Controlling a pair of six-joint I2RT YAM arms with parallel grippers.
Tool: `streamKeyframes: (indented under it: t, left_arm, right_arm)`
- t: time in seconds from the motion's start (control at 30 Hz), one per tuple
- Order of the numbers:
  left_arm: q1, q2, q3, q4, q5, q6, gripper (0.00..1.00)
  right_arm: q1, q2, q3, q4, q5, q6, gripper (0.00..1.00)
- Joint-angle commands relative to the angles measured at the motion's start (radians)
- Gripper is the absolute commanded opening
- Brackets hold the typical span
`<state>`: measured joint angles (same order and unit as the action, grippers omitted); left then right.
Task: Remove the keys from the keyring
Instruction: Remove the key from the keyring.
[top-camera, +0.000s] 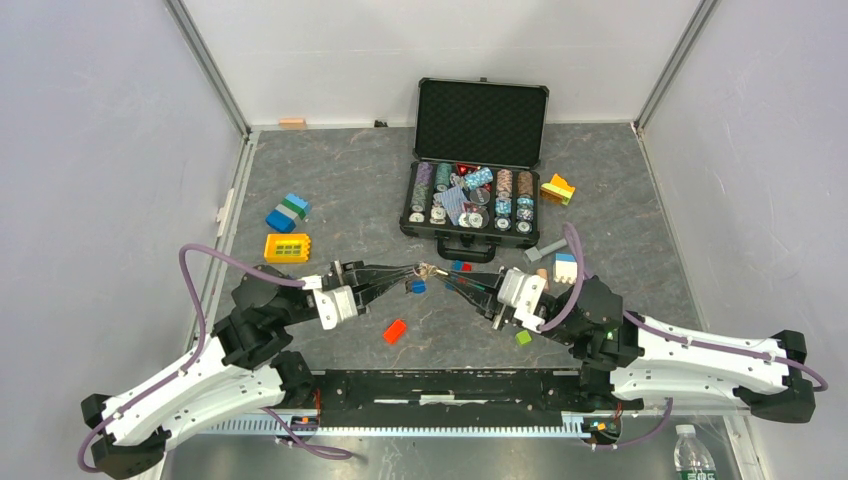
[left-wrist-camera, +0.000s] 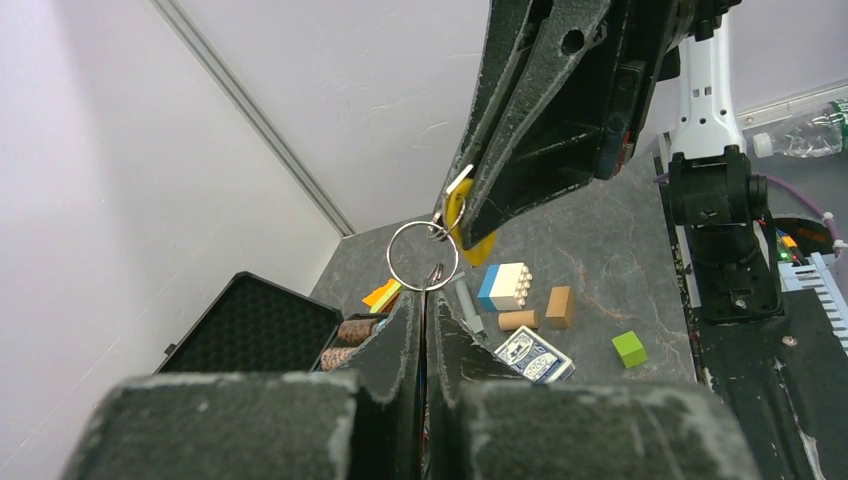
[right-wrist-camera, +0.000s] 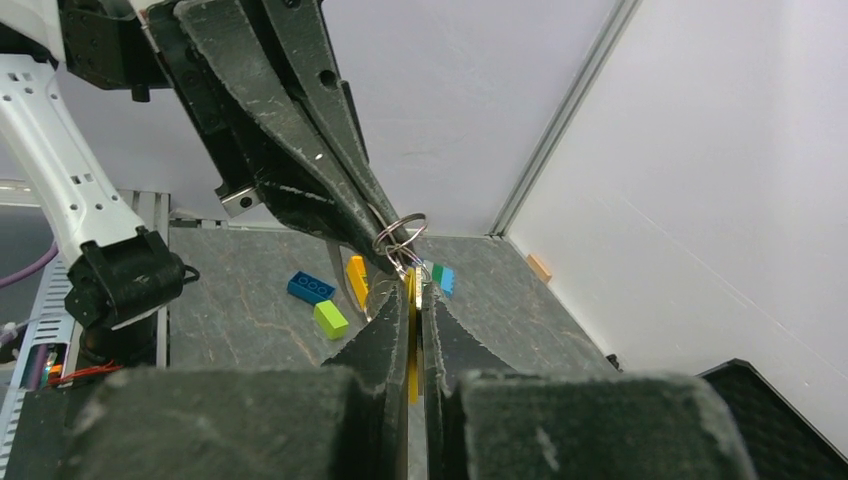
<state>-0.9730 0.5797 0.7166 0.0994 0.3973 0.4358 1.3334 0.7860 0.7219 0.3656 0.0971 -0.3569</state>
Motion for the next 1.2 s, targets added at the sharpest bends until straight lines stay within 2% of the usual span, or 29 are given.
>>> streamKeyframes:
  t: [0.0,0.53,1.17]
  left_arm:
    - [-0.001,-0.013,0.02,0.049,-0.011,0.025,0.02]
    - [0.0,-0.02,0.018,0.05,-0.02,0.026,0.02]
    - [-0.001,-0.007,0.018,0.049,-0.012,0.02,0.02]
  right_arm:
    - [0.004,-0.01,-0.006,-0.013,-0.057,0.004,0.03]
    - [0.005,0.047,-0.007,-0.036,-0.094,0.024,0.03]
    - [0.006,0.123,0.029,0.017,-0.149,0.038,0.03]
